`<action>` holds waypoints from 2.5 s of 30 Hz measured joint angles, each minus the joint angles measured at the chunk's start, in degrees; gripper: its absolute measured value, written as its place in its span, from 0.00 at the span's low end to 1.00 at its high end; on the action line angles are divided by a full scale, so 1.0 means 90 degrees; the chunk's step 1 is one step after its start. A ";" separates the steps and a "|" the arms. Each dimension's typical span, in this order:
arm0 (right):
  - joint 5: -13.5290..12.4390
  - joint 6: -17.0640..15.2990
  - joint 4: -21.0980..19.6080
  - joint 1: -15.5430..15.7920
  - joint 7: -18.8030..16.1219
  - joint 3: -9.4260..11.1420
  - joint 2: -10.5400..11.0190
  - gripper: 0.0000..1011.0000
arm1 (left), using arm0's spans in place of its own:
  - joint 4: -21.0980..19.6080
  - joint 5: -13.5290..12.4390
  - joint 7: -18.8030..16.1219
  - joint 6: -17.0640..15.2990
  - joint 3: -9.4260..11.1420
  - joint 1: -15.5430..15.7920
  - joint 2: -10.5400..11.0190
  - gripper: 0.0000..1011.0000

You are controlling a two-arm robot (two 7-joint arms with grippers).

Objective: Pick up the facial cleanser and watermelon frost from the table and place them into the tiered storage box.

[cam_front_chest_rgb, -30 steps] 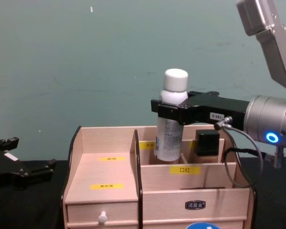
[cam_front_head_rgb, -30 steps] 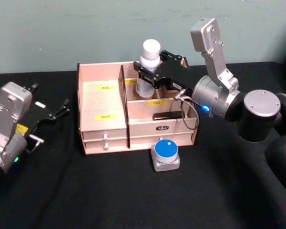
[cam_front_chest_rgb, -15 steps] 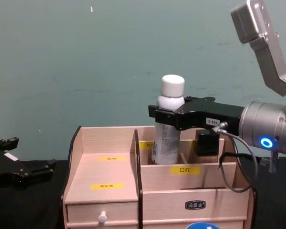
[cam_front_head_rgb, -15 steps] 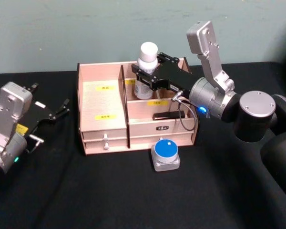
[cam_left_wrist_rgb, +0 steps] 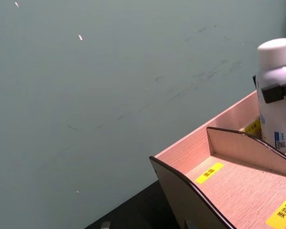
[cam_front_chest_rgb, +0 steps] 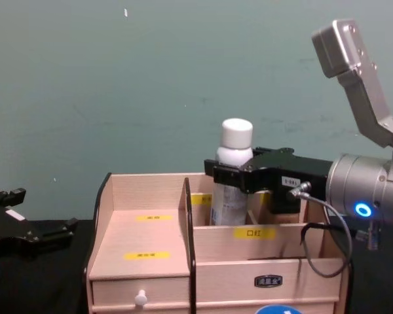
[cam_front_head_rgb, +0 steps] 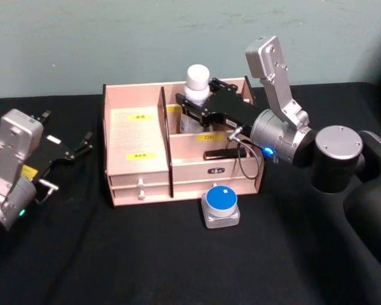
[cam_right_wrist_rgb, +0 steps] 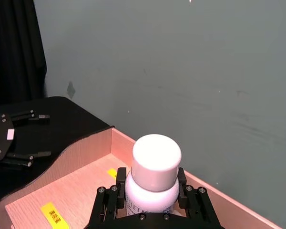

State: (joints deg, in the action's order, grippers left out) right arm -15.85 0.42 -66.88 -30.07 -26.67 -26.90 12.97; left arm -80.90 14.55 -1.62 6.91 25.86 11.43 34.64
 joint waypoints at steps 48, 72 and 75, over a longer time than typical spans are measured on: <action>0.0073 -0.0077 0.0332 -0.0113 -0.0120 -0.0060 -0.0019 0.99 | 0.0000 0.0000 0.0000 0.0000 0.0000 0.0000 0.0000 1.00; -0.0037 -0.1126 -0.2529 0.1088 0.0175 0.0180 0.1010 0.99 | 0.0000 0.0000 0.0000 0.0000 0.0000 0.0000 0.0000 1.00; -0.0075 -0.1236 -0.2916 0.1322 0.0251 0.0235 0.1154 0.99 | 0.0000 0.0000 0.0000 0.0000 0.0000 0.0000 0.0000 1.00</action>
State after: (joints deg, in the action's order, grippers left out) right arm -16.52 -10.70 -93.12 -18.17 -24.41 -24.78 23.36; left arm -80.90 14.55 -1.62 6.90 25.86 11.43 34.64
